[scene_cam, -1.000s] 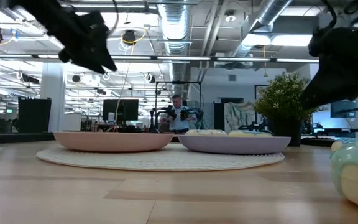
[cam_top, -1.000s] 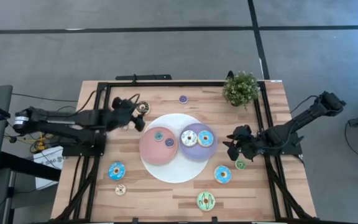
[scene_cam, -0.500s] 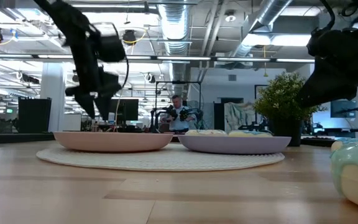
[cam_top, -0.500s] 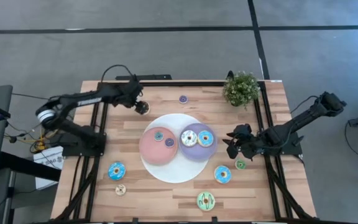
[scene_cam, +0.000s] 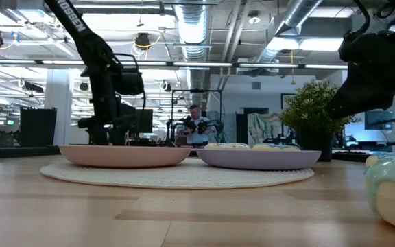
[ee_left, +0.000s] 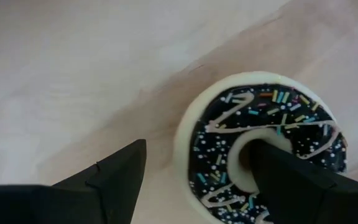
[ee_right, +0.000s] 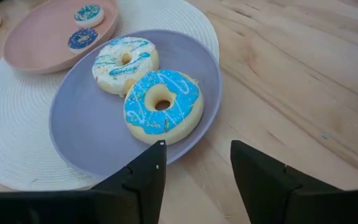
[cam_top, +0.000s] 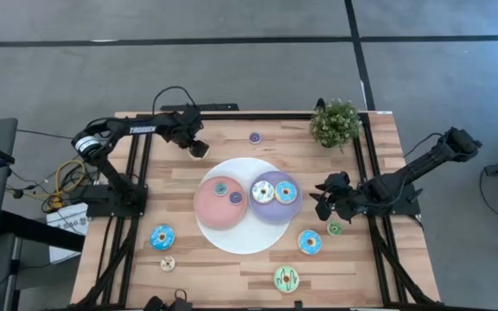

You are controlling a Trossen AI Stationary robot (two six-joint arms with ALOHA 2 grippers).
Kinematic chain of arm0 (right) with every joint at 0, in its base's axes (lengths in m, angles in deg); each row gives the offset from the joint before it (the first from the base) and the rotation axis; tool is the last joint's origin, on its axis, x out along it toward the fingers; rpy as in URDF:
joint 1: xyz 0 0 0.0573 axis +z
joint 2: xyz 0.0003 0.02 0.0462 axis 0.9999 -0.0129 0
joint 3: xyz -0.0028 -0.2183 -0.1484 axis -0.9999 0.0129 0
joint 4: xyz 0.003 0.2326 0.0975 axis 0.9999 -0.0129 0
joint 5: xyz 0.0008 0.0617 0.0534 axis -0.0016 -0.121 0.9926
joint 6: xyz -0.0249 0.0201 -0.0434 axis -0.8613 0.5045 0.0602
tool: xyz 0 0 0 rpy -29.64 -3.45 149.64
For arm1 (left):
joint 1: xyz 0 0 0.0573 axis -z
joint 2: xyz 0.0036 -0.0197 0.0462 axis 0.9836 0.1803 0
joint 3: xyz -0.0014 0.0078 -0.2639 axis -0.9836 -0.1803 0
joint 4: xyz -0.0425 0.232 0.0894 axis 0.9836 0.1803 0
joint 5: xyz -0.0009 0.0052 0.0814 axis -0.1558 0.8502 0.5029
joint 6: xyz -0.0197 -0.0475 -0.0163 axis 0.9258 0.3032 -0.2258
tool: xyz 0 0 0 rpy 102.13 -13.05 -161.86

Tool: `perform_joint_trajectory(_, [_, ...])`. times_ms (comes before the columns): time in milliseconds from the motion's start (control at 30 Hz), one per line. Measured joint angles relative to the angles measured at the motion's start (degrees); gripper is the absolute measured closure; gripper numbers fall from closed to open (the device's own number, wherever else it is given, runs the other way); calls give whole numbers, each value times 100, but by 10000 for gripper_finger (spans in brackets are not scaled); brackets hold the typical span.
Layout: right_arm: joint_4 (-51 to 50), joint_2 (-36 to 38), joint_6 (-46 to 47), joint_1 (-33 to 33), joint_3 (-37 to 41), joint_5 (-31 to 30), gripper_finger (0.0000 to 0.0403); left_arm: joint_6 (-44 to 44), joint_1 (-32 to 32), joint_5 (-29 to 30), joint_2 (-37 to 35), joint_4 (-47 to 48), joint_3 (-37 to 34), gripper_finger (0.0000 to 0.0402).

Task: Pick & Place donuts
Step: Put the big black donut on the violet plate

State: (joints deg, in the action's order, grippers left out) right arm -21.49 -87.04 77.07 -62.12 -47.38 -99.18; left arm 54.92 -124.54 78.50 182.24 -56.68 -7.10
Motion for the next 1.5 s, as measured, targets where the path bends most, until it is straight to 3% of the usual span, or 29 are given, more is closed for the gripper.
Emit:
perform_joint_trajectory(233, [0, 0, -102, 0, 0, -2, 234, -151, 44, -71, -3, 3, 74, 149])
perform_joint_trajectory(600, [0, 0, -106, 0, -2, -1, 235, -118, 94, -160, -16, 27, 94, 296])
perform_joint_trajectory(800, [0, 0, -102, 0, -2, -2, 238, 105, 386, -443, -71, 355, 486, 357])
perform_joint_trajectory(1067, [0, 0, -109, 0, -2, 0, 238, 602, 1852, -550, -257, 344, 1512, 379])
perform_joint_trajectory(1233, [-1, -2, -144, 0, -4, -2, 237, 536, 3328, 193, -145, 260, 2236, 376])
perform_joint_trajectory(1300, [-1, -2, -148, 0, -4, 0, 238, 507, 3804, 416, 12, 152, 2523, 378])
perform_joint_trajectory(1500, [-2, -2, -148, 0, -4, 0, 239, 535, 4583, 220, 1131, 455, 3646, 386])
